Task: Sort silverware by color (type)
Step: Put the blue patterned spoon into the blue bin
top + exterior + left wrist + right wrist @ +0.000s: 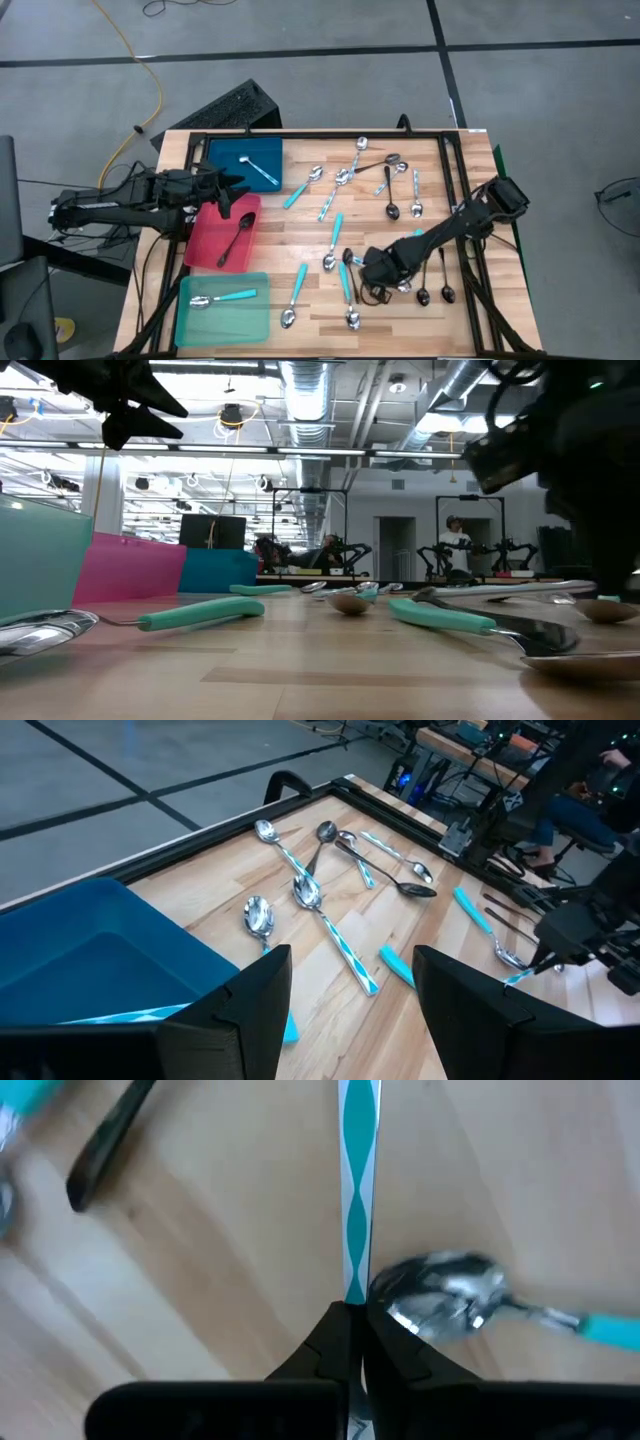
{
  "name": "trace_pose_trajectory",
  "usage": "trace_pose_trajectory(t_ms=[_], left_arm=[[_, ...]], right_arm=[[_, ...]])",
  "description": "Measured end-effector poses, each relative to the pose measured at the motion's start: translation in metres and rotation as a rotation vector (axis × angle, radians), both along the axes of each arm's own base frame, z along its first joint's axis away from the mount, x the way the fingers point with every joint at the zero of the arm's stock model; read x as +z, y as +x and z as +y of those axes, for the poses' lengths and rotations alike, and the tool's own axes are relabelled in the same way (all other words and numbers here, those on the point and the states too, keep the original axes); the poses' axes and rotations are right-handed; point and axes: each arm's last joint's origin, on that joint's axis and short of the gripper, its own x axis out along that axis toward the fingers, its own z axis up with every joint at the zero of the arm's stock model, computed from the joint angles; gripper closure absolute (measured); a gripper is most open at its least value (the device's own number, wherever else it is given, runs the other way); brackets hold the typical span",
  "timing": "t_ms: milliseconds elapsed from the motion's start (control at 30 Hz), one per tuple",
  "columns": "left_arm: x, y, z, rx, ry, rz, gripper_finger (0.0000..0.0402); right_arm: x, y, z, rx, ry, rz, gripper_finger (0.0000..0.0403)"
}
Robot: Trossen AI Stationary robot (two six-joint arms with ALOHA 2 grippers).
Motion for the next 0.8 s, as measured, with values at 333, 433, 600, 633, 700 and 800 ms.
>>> trace_pose_trajectory(t_ms=[333, 433, 600, 633, 700, 800], left_arm=[[0.000, 0.000, 0.000, 0.000, 0.001, 0.000, 0.0207], [0.000, 0.000, 0.000, 0.000, 0.001, 0.000, 0.0207], [0.000, 0.000, 0.000, 0.000, 0.001, 0.000, 0.0207], [0.000, 0.000, 0.000, 0.000, 0.001, 0.000, 0.0207], [0.000, 0.000, 0.000, 0.000, 0.001, 0.000, 0.0207], [0.000, 0.000, 0.000, 0.000, 0.001, 0.000, 0.0207]], right_arm=[[0.018, 0.009, -0.013, 0.075, -0.015, 0.027, 0.0369], [0.026, 0.009, -0.018, 0.095, -0.039, 0.070, 0.0369], [0.031, 0.011, -0.025, 0.114, -0.049, 0.088, 0.0369], [0.032, 0.012, -0.026, 0.118, -0.047, 0.084, 0.0369], [0.033, 0.014, -0.028, 0.118, -0.046, 0.074, 0.0369], [0.033, 0.017, -0.031, 0.108, -0.053, 0.052, 0.0369]])
